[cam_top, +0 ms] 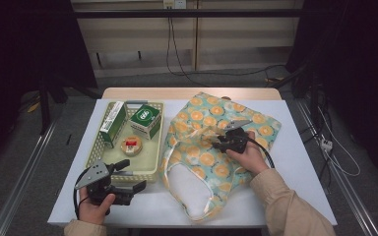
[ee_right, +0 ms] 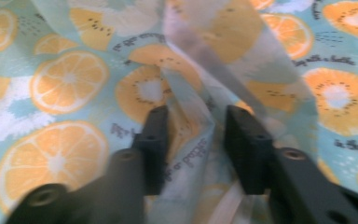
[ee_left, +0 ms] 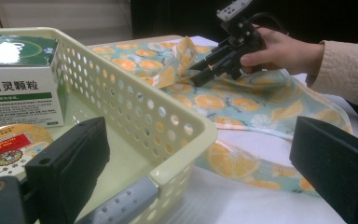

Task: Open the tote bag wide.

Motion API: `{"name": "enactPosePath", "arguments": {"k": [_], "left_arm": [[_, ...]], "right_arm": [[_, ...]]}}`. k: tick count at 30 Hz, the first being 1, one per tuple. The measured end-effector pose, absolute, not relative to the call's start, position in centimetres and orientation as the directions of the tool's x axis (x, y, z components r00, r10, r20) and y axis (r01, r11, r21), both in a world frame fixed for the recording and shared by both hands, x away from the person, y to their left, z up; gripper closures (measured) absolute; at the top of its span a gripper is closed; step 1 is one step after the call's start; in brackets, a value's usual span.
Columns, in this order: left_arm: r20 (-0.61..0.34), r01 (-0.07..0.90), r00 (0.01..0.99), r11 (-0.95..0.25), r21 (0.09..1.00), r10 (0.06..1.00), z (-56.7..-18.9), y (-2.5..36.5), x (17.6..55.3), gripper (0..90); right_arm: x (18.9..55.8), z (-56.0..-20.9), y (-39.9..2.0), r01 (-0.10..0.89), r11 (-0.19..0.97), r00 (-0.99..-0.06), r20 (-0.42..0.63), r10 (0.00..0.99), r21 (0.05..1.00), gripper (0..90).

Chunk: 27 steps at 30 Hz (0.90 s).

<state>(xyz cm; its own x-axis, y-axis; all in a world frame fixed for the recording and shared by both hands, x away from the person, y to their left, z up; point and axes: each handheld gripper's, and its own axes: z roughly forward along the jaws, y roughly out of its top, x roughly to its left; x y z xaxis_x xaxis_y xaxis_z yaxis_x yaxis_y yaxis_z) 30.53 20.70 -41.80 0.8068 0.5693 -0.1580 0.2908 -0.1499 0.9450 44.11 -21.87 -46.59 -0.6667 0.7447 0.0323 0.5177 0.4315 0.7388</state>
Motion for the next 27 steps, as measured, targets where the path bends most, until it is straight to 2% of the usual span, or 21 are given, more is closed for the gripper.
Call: {"name": "enactPosePath", "arguments": {"k": [7, 15, 27], "left_arm": [[-0.161, 0.292, 0.804, -0.143, 0.946, 0.572, -41.8, 20.8, 30.6, 4.5], [-0.160, 0.288, 0.801, -0.137, 0.948, 0.577, -41.5, 20.9, 30.5, 4.5], [-0.158, 0.283, 0.801, -0.132, 0.950, 0.577, -41.3, 20.8, 30.5, 4.5]], "right_arm": [[44.3, -46.5, -21.9, 0.524, 0.423, -0.658, 0.035, 0.752, 0.739, 86.8], [44.3, -45.9, -21.9, 0.539, 0.436, -0.663, 0.042, 0.748, 0.721, 89.6], [44.3, -43.1, -22.3, 0.541, 0.376, -0.664, 0.108, 0.740, 0.753, 89.8]]}}
